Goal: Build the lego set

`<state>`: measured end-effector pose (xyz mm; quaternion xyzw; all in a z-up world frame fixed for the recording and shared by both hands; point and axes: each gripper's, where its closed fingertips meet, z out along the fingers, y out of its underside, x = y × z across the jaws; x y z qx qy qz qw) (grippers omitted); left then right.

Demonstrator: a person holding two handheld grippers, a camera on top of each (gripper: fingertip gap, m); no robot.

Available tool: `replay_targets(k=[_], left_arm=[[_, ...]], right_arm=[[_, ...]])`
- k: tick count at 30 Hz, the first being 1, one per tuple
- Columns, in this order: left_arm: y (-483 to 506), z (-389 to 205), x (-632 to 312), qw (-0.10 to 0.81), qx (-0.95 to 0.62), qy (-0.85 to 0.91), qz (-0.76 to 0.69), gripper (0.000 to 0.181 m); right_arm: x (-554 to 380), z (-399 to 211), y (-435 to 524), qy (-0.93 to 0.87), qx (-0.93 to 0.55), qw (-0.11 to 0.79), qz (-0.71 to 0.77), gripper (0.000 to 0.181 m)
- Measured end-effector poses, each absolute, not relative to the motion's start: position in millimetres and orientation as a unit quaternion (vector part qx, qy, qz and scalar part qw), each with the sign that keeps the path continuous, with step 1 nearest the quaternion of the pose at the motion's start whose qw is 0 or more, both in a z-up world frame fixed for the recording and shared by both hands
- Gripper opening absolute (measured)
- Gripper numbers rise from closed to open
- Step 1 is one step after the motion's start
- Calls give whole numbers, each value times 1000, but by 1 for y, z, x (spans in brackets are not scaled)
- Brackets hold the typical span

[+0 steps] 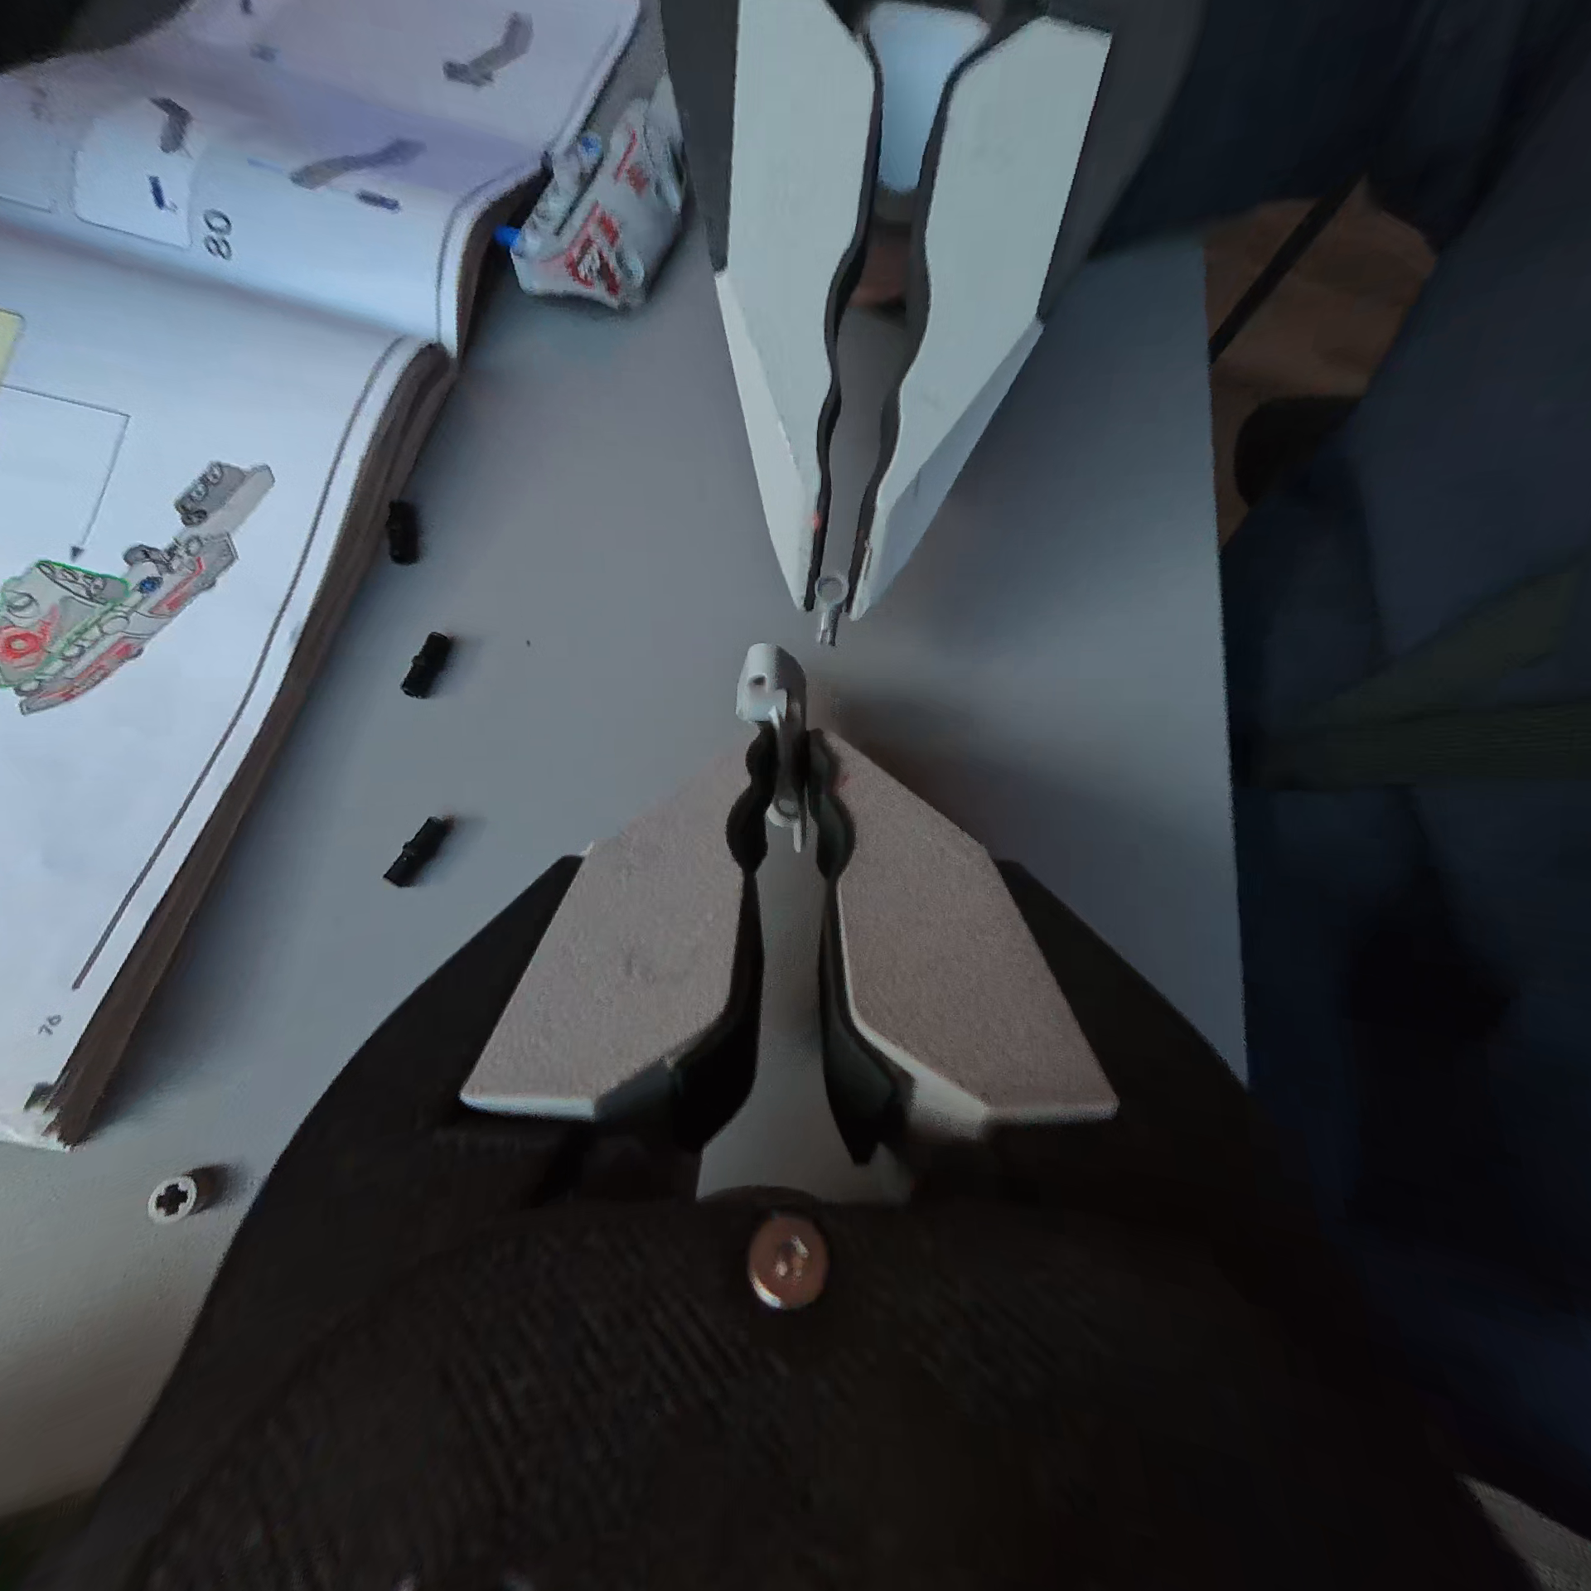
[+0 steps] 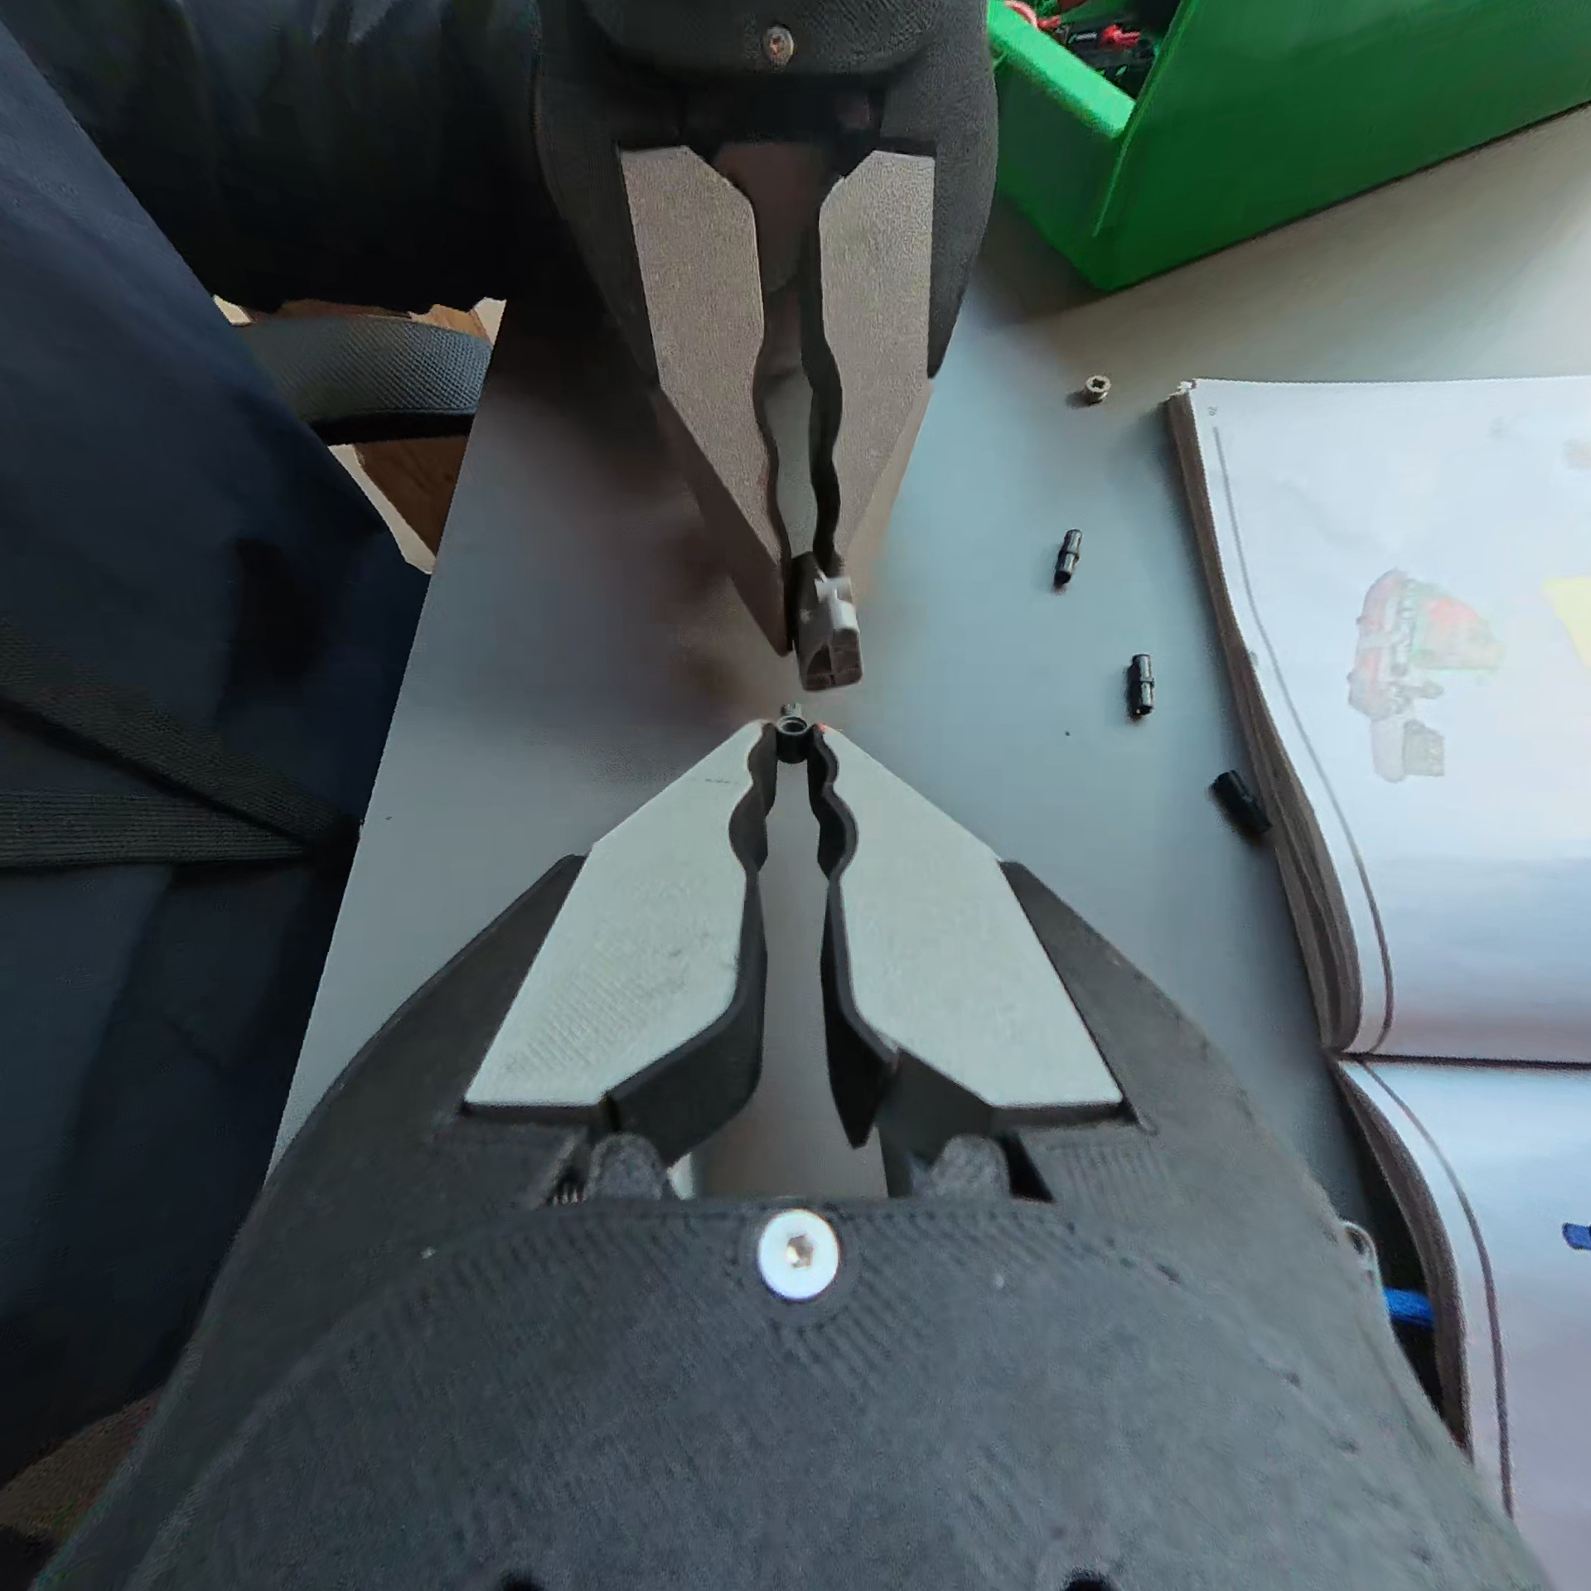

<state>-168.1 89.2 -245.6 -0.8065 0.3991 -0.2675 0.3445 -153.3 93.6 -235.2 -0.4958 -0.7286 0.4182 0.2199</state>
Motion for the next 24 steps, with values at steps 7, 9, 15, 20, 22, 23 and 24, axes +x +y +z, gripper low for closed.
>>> replay_targets(k=[7, 9, 15, 20, 22, 23, 24], left_arm=[[86, -219, -163, 398, -764, 391, -324, 3], [85, -218, -161, 404, -757, 399, -323, 3], [86, -208, -160, 437, -741, 396, -322, 3], [85, -203, -158, 450, -731, 392, -331, 3], [85, -202, -158, 450, -731, 390, -333, 3], [85, -201, -158, 451, -729, 390, -336, 3], [85, -200, -158, 453, -728, 388, -338, 3]], right_arm=[[-156, -207, 98, -707, -472, 274, 450, 4], [-156, -207, 96, -708, -469, 276, 449, 4], [-156, -205, 91, -713, -461, 276, 451, 4], [-156, -200, 91, -710, -455, 288, 453, 3], [-156, -199, 90, -709, -451, 288, 459, 4], [-156, -198, 89, -708, -450, 288, 462, 3], [-156, -196, 89, -706, -448, 291, 464, 4]])
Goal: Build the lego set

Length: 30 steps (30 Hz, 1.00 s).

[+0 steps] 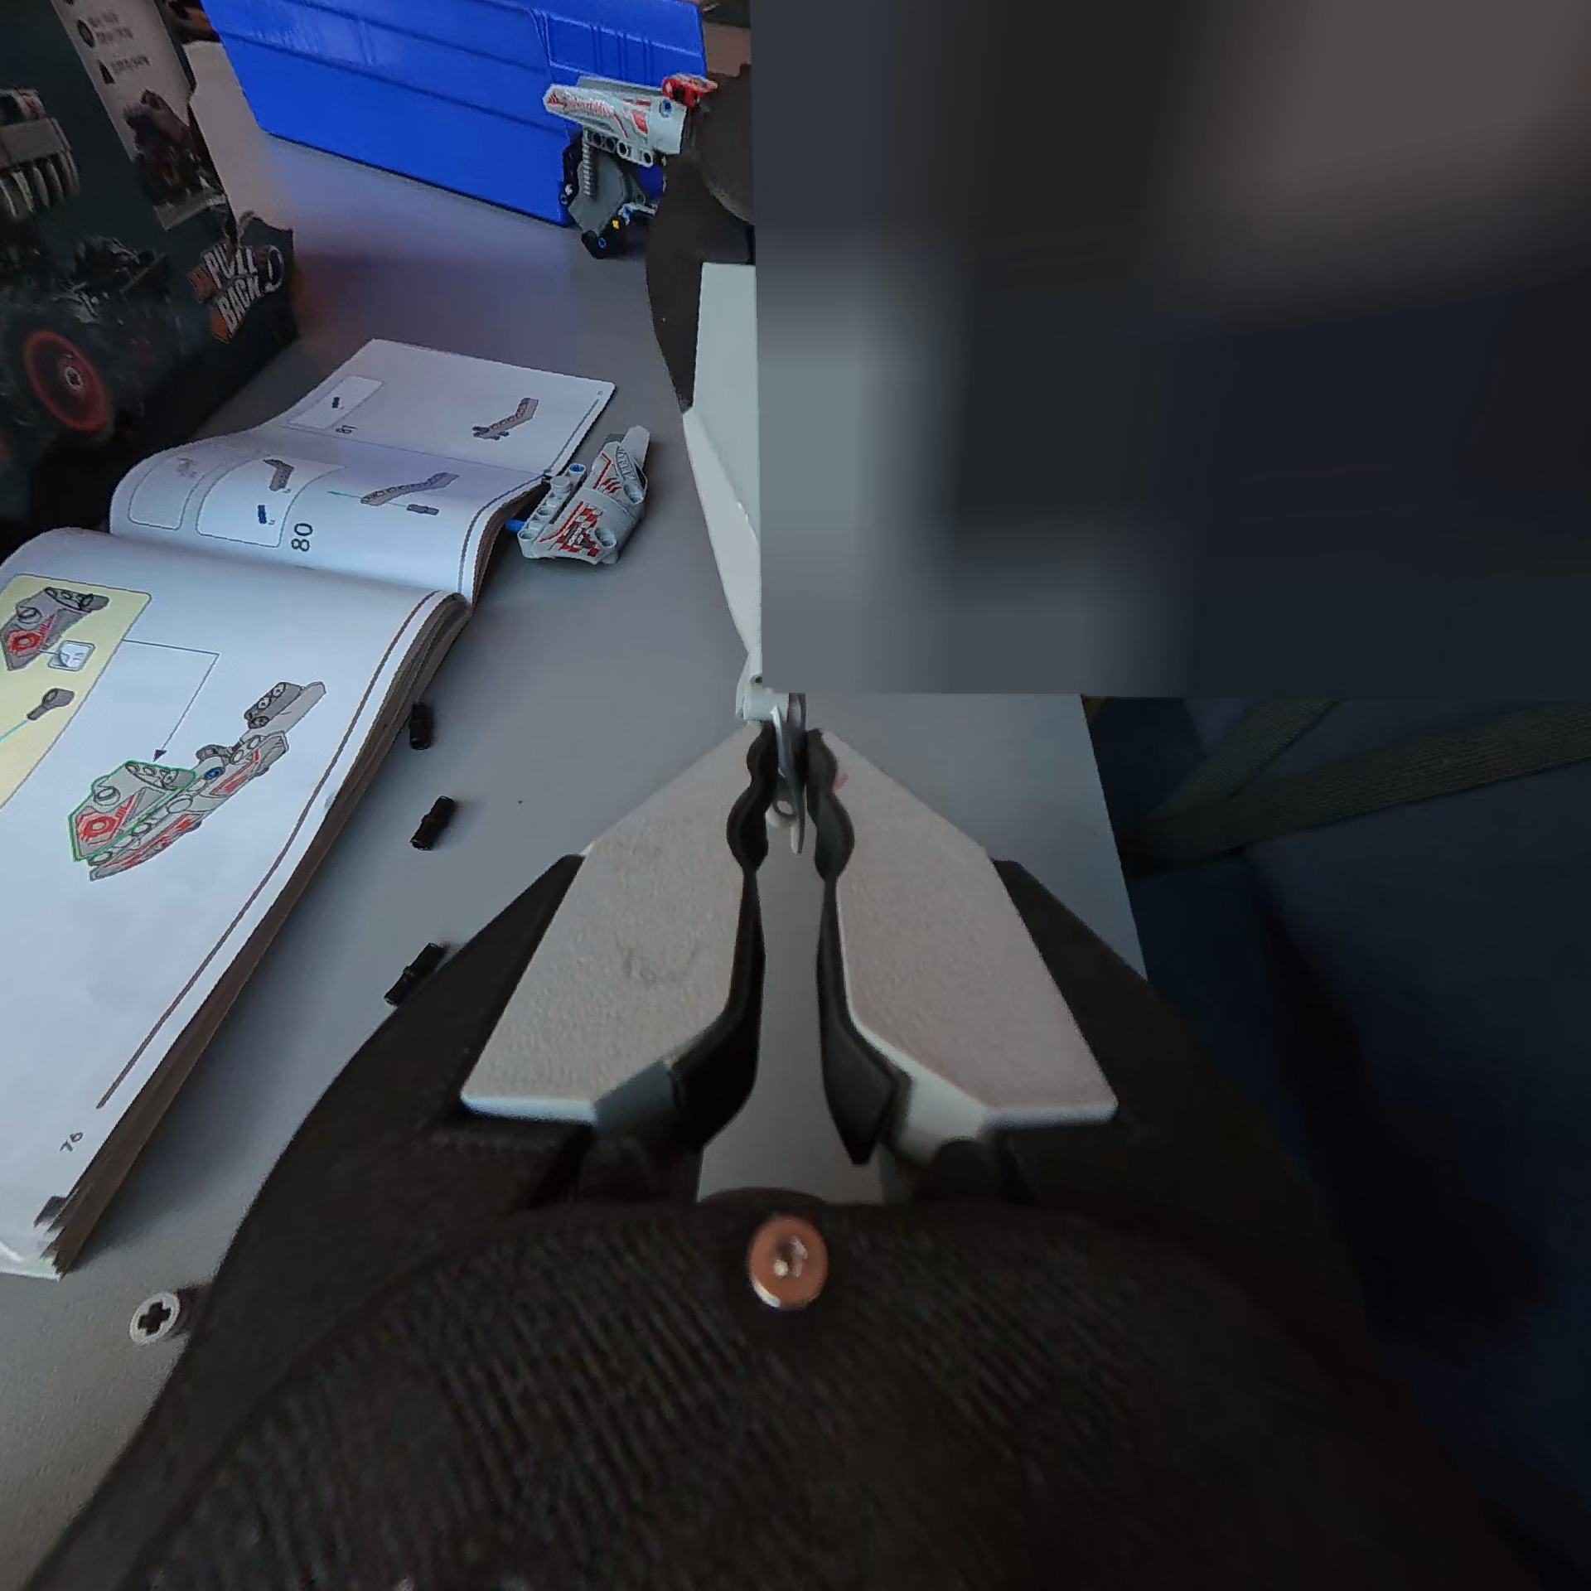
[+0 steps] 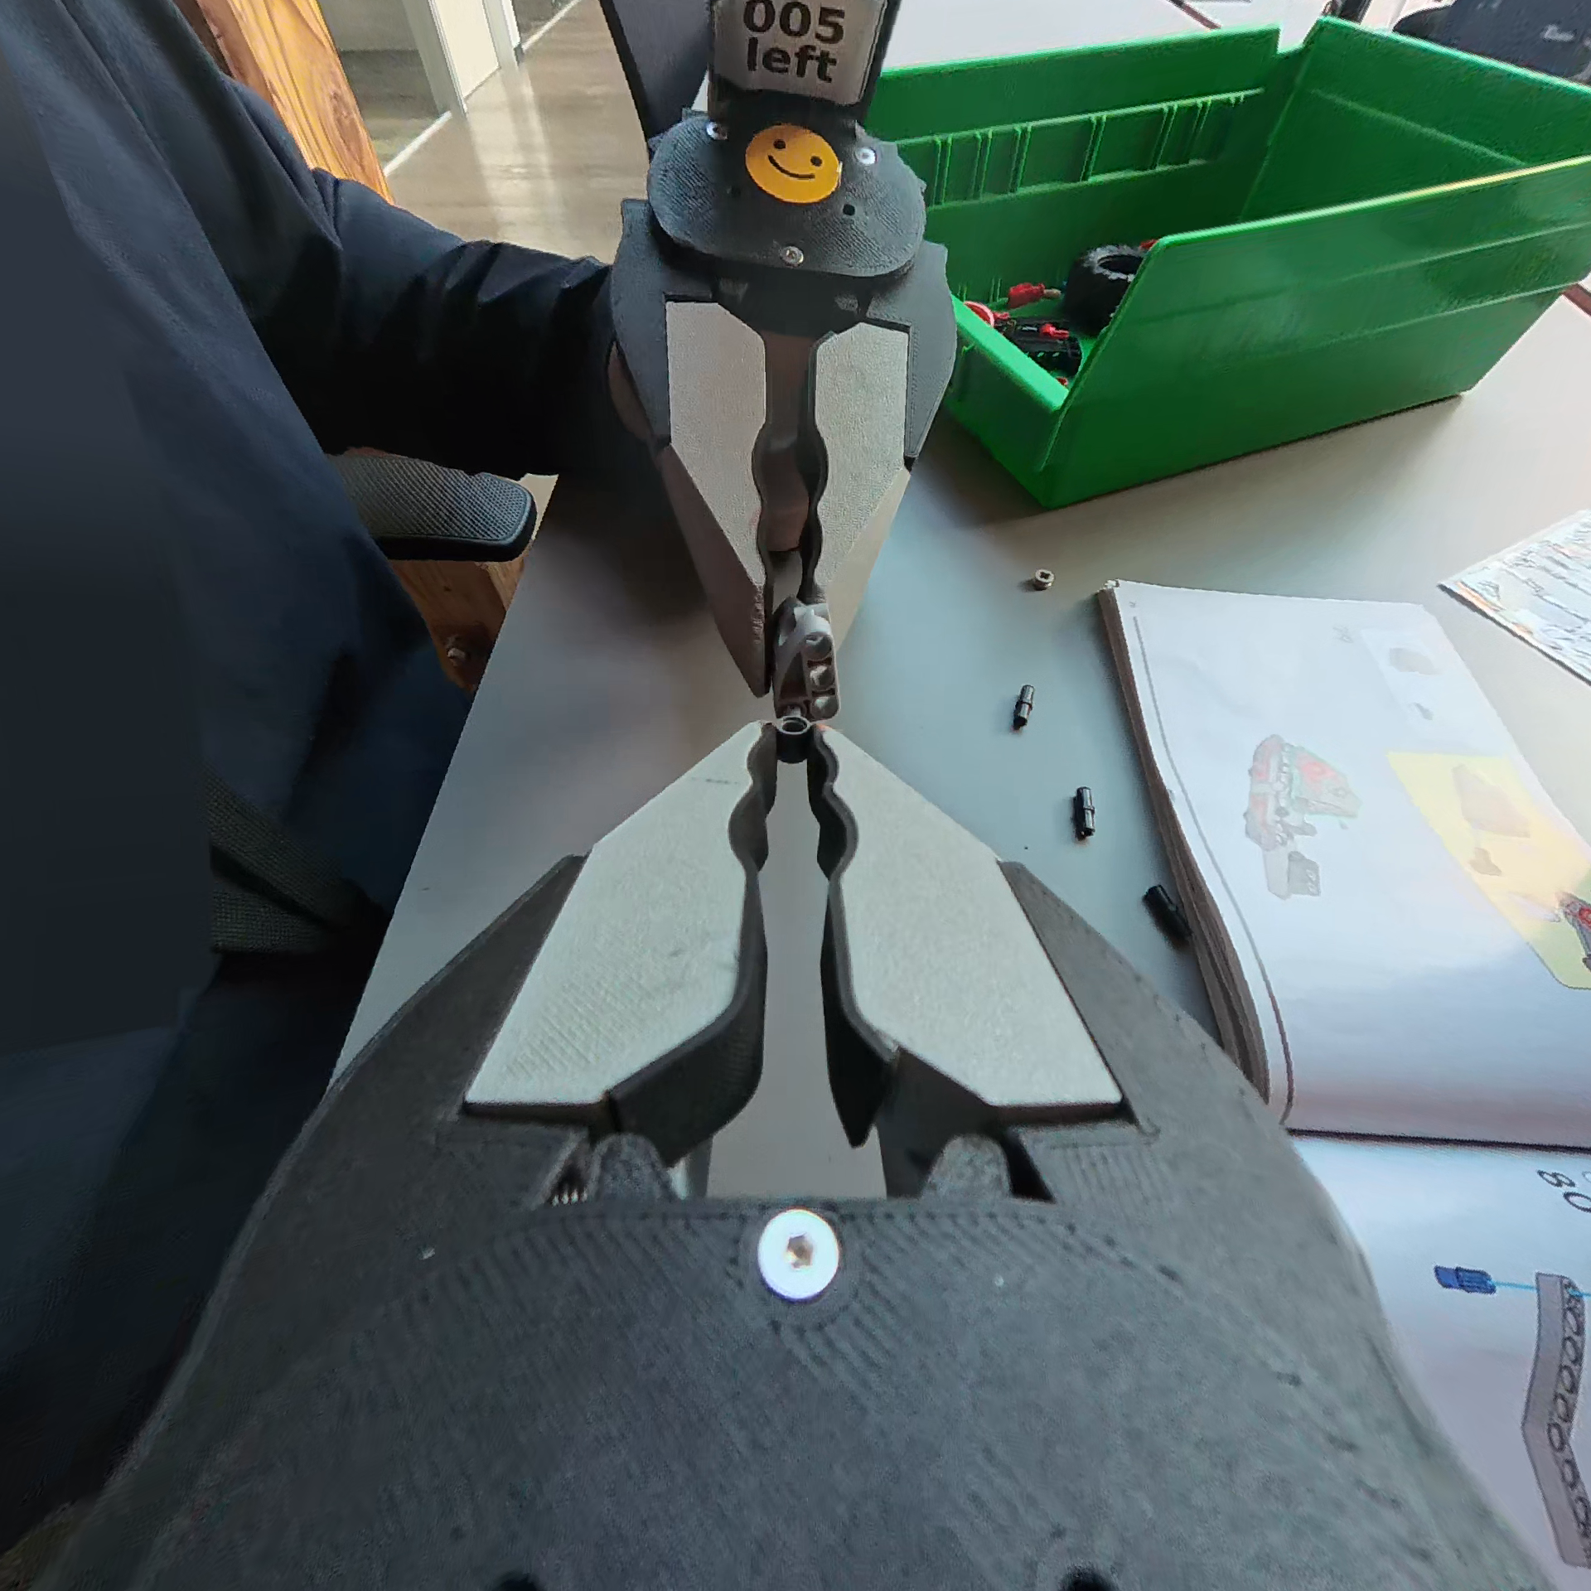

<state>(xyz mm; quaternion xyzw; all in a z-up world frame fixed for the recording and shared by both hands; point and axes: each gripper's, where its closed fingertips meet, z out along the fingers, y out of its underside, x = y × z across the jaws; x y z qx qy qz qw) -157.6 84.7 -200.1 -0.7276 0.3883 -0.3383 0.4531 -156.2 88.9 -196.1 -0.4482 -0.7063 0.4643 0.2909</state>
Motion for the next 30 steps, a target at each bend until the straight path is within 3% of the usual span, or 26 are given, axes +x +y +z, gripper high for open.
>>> replay_targets(k=[21, 30], left_arm=[[81, -194, -156, 457, -718, 380, -362, 2], [81, -195, -156, 458, -718, 385, -356, 3]], right_arm=[[-155, -192, 83, -732, -379, 347, 448, 2], [-155, -194, 82, -732, -390, 312, 464, 3]])
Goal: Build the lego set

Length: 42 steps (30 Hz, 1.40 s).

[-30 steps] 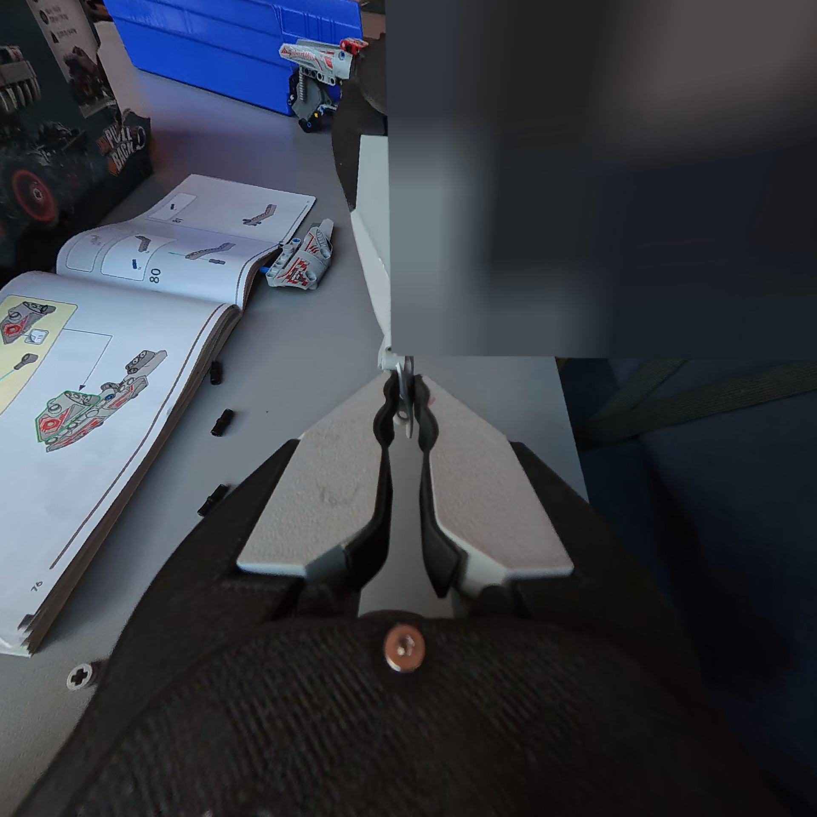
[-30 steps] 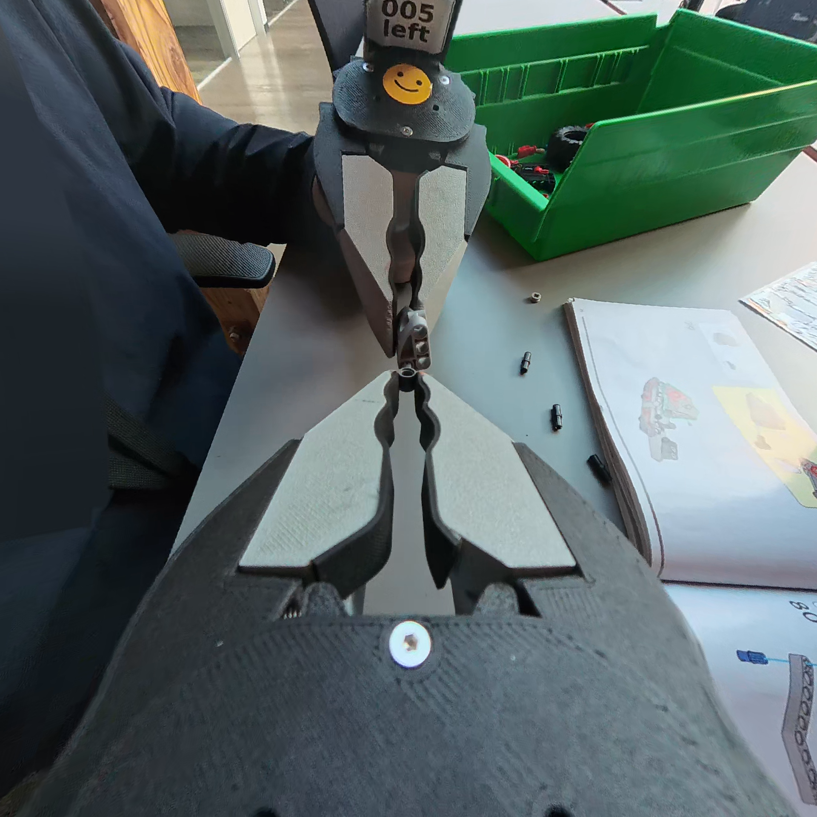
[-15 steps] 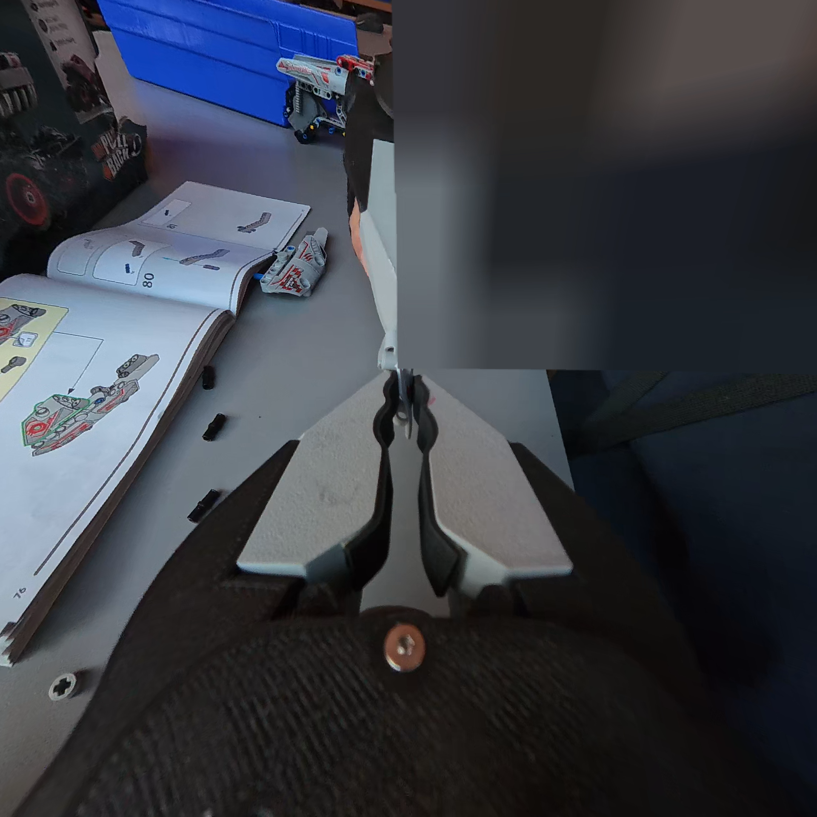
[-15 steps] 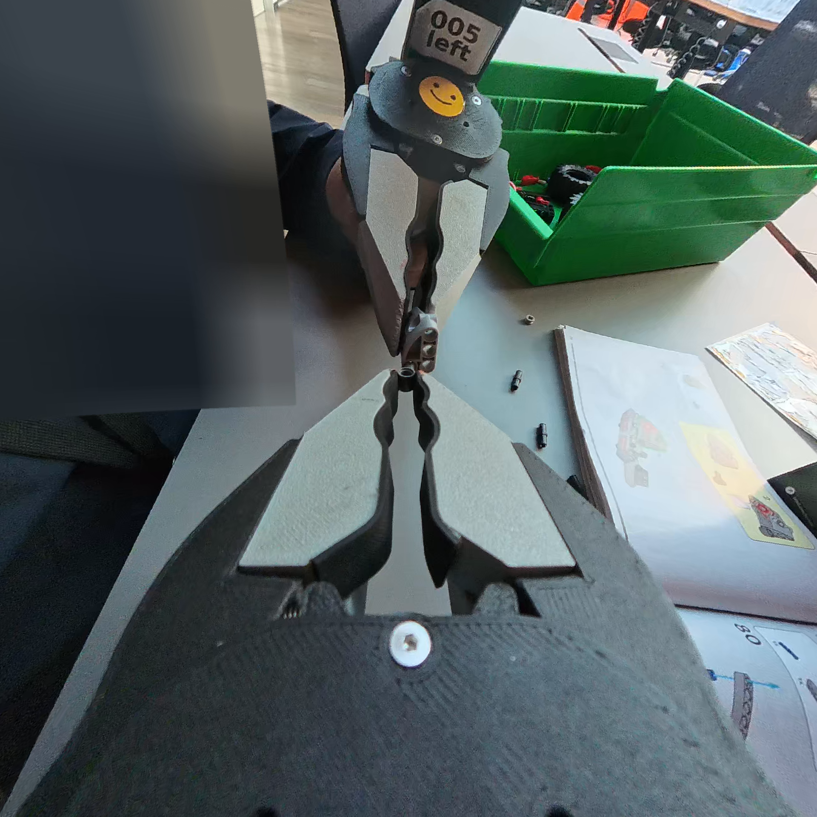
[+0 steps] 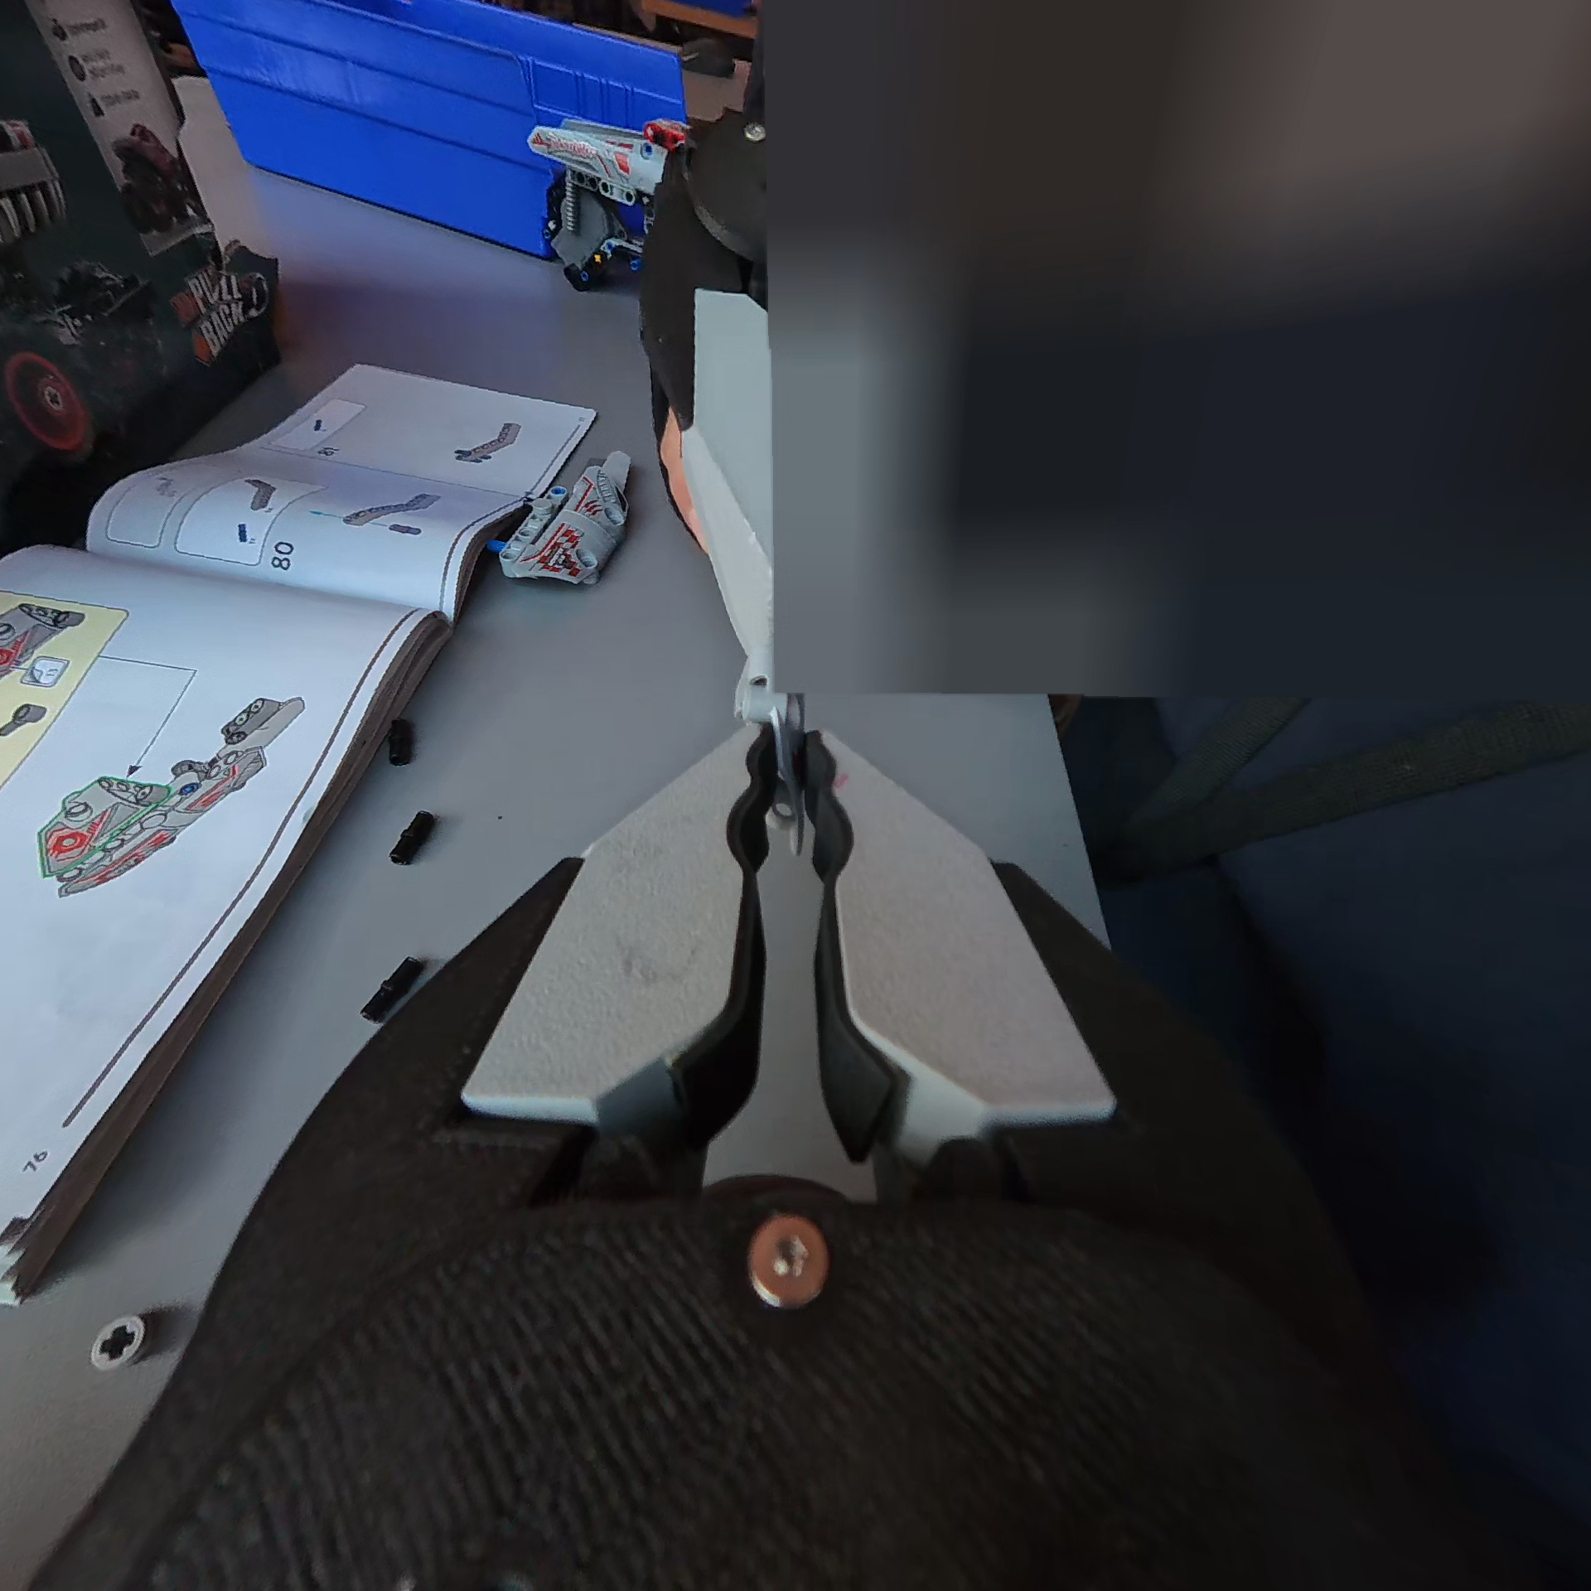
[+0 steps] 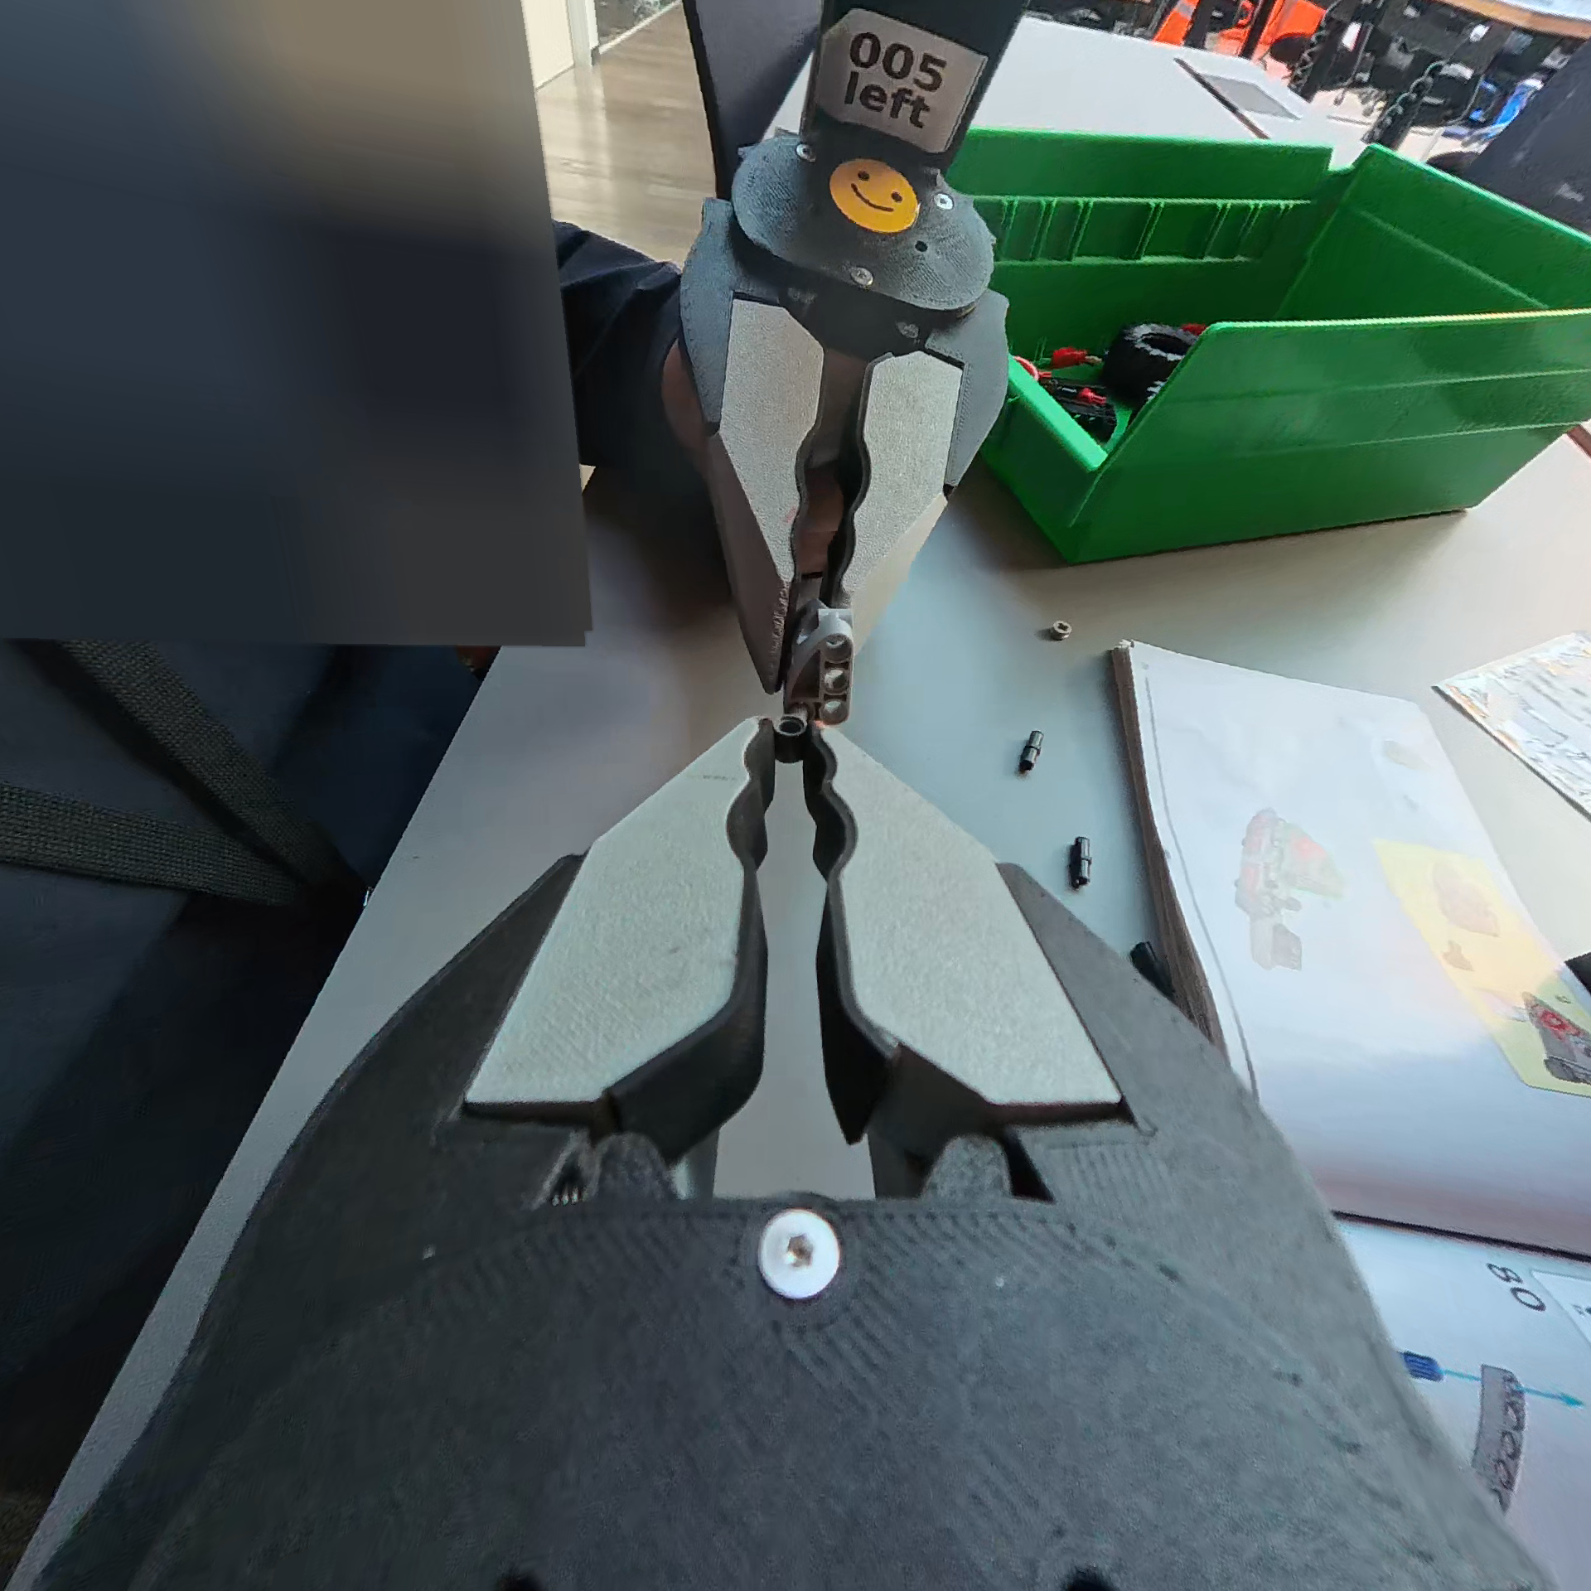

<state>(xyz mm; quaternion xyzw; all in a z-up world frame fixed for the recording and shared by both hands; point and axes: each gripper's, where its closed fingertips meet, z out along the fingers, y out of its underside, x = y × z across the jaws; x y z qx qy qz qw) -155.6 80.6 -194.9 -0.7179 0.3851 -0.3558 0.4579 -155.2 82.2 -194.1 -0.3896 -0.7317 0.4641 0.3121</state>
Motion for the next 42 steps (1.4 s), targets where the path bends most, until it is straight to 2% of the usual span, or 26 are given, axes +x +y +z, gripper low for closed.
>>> replay_targets(k=[5, 19, 25, 32, 38, 42], left_arm=[[80, -195, -155, 459, -716, 388, -354, 2], [90, -191, -153, 468, -719, 361, -365, 3], [94, -194, -159, 469, -730, 351, -351, 3], [95, -198, -159, 466, -738, 354, -335, 3], [93, -191, -160, 486, -727, 348, -339, 3], [95, -191, -160, 486, -727, 350, -335, 3]], right_arm=[[-154, -194, 81, -755, -361, 342, 428, 2], [-157, -190, 91, -725, -396, 310, 471, 4], [-144, -178, 109, -709, -404, 324, 479, 0], [-157, -190, 100, -731, -410, 329, 436, 0], [-148, -170, 110, -704, -413, 345, 464, 0], [-157, -186, 103, -728, -414, 338, 429, 0]])
